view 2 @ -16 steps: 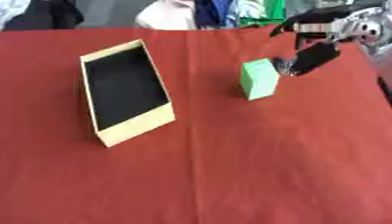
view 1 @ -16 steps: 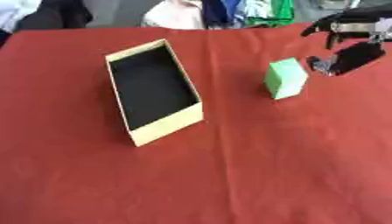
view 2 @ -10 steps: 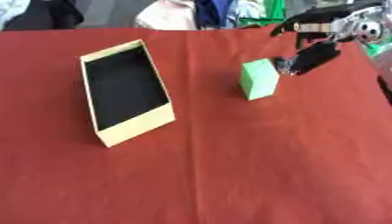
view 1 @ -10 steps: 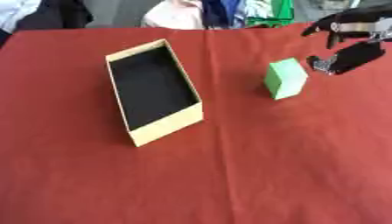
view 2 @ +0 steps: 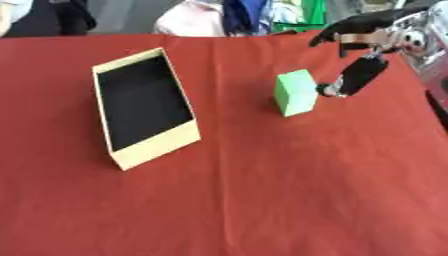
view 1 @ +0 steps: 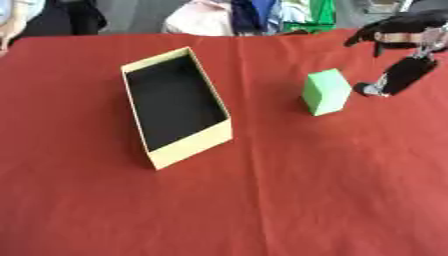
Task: Pick up objects on the table and place them in the box.
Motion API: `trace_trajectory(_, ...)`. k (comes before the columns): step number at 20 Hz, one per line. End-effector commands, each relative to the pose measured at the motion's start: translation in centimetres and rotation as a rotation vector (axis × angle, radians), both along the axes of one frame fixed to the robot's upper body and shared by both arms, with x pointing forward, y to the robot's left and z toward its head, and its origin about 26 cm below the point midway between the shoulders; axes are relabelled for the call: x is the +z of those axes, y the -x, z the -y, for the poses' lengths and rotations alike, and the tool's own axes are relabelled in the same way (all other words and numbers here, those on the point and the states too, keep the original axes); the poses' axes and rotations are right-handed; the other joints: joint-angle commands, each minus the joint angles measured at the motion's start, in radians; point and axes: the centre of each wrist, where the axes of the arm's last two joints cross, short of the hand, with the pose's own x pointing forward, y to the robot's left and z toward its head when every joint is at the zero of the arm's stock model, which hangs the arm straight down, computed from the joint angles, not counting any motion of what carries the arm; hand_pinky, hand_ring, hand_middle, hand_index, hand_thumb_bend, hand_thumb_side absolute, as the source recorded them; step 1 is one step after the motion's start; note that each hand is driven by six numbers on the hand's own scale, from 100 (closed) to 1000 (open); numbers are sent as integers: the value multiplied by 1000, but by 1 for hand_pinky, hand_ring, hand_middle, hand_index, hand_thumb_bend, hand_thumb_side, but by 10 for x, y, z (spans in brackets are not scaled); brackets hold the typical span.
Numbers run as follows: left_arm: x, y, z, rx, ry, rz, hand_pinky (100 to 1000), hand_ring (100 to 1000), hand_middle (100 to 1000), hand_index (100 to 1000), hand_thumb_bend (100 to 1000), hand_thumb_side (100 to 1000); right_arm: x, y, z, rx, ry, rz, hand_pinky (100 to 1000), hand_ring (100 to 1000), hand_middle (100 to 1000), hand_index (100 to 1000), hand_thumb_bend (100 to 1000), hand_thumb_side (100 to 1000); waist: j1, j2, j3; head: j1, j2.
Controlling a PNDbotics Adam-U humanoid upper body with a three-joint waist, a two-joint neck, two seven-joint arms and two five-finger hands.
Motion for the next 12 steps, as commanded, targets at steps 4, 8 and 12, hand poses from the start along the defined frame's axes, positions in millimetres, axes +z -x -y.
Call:
trace_trajectory(4,6,2,1,-8,-15,23,567,615,595,727,100,364,10,-2,1,-8,41,32,807,781,954,1000,307,446,3,-17,3,0,-6)
trace_trajectory(8,6,2,1,-8,-13,22,567,615,595,727,100,366,7,-6,0,-8,55,23,801,772,925,1000,301,446,3,-15,6,1,-6)
trace_trajectory(12,6,2,1,-9,-12,21,567,616,595,727,100,368,2,-10,-1,-13,59,8,801,767,890,1000,288,459,4,-14,9,0,-7)
